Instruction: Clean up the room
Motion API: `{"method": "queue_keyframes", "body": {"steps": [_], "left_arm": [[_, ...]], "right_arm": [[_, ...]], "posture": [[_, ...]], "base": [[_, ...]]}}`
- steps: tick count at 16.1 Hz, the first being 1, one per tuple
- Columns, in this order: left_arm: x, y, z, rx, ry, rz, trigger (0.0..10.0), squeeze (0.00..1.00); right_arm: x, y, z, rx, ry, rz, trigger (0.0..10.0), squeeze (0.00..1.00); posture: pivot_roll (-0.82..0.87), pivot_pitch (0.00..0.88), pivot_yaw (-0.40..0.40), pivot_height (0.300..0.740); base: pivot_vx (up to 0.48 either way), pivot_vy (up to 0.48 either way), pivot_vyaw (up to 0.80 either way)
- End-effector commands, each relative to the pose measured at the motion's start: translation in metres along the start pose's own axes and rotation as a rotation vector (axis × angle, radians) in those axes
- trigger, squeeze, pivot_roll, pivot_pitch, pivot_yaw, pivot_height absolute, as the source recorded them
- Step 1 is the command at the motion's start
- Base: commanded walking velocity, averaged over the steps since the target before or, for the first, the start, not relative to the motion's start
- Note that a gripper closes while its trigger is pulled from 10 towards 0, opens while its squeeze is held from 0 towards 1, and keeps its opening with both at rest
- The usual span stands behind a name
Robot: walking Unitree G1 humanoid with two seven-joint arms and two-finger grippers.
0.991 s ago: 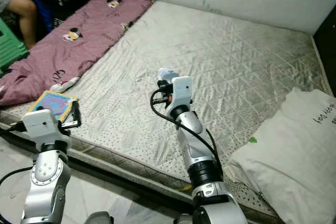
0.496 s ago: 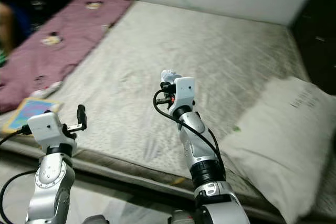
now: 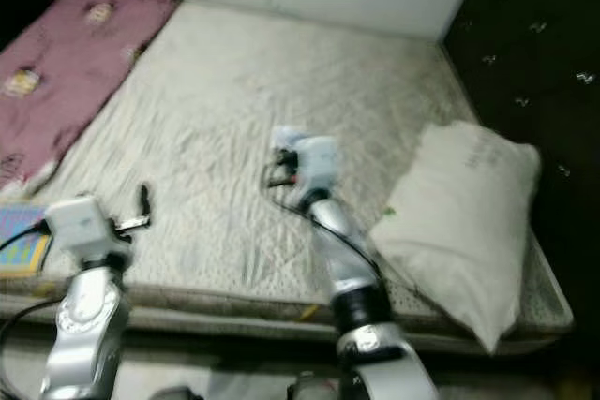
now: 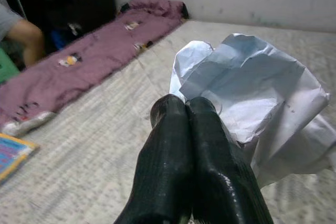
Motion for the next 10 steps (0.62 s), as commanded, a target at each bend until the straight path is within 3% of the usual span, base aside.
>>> {"method": "queue_keyframes", "body": {"steps": [1, 4, 6, 8, 10], "left_arm": [[0.0110, 0.0009, -0.0010, -0.002, -0.008, -0.033, 10.0, 0.00], [0.0101, 0.0016, -0.0006, 0.003, -0.005, -0.022, 10.0, 0.00], [0.0102, 0.0017, 0.0024, 0.031, 0.020, -0.017, 10.0, 0.00], [0.0139, 0.0008, 0.0025, 0.023, -0.038, -0.052, 10.0, 0.00], [0.0095, -0.0001, 0.0016, 0.015, -0.036, -0.039, 10.0, 0.00]], "right_arm": [[0.0151, -0.0034, 0.0002, -0.009, -0.010, -0.038, 10.0, 0.00], [0.0126, -0.0028, 0.0006, -0.007, -0.010, -0.022, 10.0, 0.00], [0.0102, -0.0028, -0.0002, -0.010, -0.006, -0.011, 10.0, 0.00], [0.0098, -0.0030, -0.0008, -0.012, -0.001, -0.007, 10.0, 0.00], [0.0087, -0.0032, -0.0019, -0.017, 0.010, -0.005, 10.0, 0.00]], "posture": [[-0.04, 0.058, -0.059, 0.740], [-0.04, 0.055, -0.059, 0.740], [-0.04, 0.054, -0.059, 0.740], [-0.04, 0.057, -0.060, 0.740], [-0.04, 0.067, -0.058, 0.740]], "base": [[0.000, 0.480, -0.80], [0.000, 0.402, -0.23], [0.000, 0.000, 0.00], [0.000, 0.000, 0.00], [0.000, 0.000, 0.00]]}}
Point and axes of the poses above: a point about 5 cm out from each wrist's last joint towards the gripper, its own y axis pointing out of the wrist towards the gripper, its own z axis along the axis of the wrist's last joint, x = y × z, the point moved 1 cm from there along y, pointing out of the wrist towards the gripper, and after that the axes turned 5 degrees about -y, right-handed, at the moved point
